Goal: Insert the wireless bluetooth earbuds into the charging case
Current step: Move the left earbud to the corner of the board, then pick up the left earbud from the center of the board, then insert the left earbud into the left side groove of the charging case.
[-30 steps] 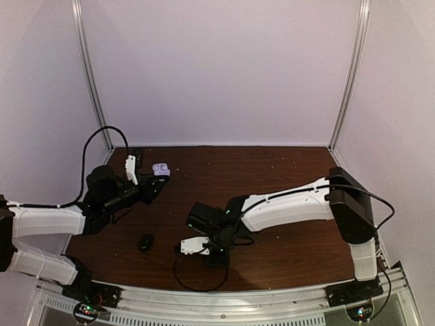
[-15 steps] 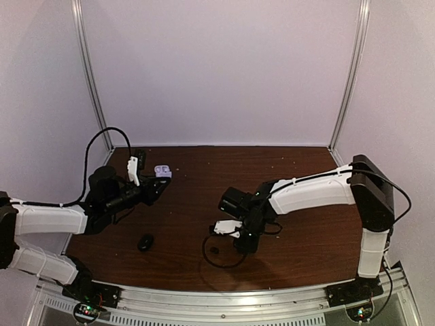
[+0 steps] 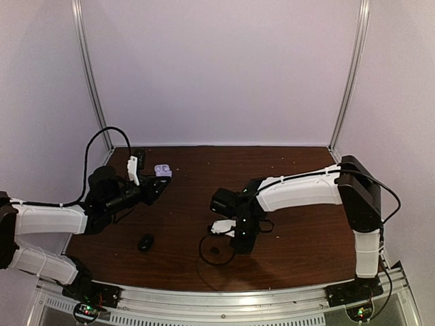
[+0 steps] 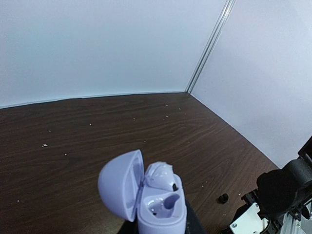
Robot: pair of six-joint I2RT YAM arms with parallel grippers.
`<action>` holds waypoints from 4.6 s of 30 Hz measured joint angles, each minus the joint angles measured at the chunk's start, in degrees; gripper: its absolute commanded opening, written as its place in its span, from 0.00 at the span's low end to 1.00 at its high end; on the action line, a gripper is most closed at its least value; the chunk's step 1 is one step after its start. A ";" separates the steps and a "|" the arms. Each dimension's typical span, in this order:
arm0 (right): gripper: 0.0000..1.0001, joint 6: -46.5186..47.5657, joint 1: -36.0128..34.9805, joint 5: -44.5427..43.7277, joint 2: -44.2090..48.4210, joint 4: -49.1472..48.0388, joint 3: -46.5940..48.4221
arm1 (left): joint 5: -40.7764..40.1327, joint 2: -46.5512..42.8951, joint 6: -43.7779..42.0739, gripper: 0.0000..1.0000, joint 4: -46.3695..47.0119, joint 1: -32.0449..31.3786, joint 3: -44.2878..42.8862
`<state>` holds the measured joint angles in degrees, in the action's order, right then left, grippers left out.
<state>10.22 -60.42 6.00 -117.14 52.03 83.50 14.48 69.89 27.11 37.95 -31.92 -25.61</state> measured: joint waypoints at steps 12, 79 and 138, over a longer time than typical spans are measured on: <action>0.25 -0.09 -1.09 -1.01 -2.38 3.89 3.78 | 0.11 -0.02 -0.20 0.00 0.17 0.00 0.00; 0.22 0.00 0.09 1.03 -1.27 3.76 4.66 | 1.38 0.61 -0.20 0.00 1.44 0.00 0.00; 0.04 0.11 2.49 10.51 37.51 -42.75 -4.63 | 15.56 0.96 -16.33 0.00 20.70 -9.97 1.38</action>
<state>10.33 -57.93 16.51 -79.64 9.28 78.87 30.04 70.85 10.79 58.65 -41.89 -24.23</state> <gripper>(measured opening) 0.121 0.201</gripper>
